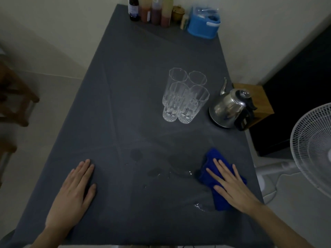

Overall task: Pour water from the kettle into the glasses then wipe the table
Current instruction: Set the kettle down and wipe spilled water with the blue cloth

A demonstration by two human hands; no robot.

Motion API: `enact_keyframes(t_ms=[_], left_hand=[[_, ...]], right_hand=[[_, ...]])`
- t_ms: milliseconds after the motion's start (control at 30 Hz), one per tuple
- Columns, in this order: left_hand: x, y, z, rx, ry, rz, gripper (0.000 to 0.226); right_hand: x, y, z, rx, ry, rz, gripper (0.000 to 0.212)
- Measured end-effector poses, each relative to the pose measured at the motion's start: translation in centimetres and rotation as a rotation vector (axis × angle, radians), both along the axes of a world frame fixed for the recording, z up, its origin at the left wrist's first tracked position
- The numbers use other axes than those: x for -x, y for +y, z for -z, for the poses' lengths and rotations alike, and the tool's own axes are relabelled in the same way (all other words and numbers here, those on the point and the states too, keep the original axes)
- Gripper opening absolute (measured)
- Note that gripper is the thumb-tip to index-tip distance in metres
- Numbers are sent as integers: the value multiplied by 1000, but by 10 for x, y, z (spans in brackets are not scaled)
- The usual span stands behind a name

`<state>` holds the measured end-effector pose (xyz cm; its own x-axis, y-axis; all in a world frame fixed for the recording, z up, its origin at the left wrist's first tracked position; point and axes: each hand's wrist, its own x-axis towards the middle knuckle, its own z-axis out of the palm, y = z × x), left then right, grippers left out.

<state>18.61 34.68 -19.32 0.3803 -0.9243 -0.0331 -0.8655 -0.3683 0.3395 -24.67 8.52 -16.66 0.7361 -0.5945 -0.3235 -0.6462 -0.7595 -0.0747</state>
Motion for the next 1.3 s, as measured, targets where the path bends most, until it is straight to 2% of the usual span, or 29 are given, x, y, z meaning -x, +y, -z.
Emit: enact_keyframes(t_ms=[200,433,600,833,900,1000,1133,1300], left_hand=[[-2,1,5,28,16,5,68],[-1,1,4,39,21,3,64],[-2,0,1,47,35,7,65],[-2,1,0,54,41,-9,60],[-1,1,1,53,38,-15,59],[-1,1,-1,43,36,-18,59],[0,1,-3,6,29,-19,58],[1,1,-9,-26,15,-17,59]], right_hand=[[-26,0,2,69,65,-246,55],[-125,33,11,25,-68,-407,54],[-209,60,21,-10,-236,-305,51],[-299,65,25,28,-271,-8,53],[-305,66,26,46,-273,-26,52],[-294,70,27,23,-327,-164,49],[-263,86,29,-12,-354,-373,47],[-214,98,32,-2,-322,-526,49]])
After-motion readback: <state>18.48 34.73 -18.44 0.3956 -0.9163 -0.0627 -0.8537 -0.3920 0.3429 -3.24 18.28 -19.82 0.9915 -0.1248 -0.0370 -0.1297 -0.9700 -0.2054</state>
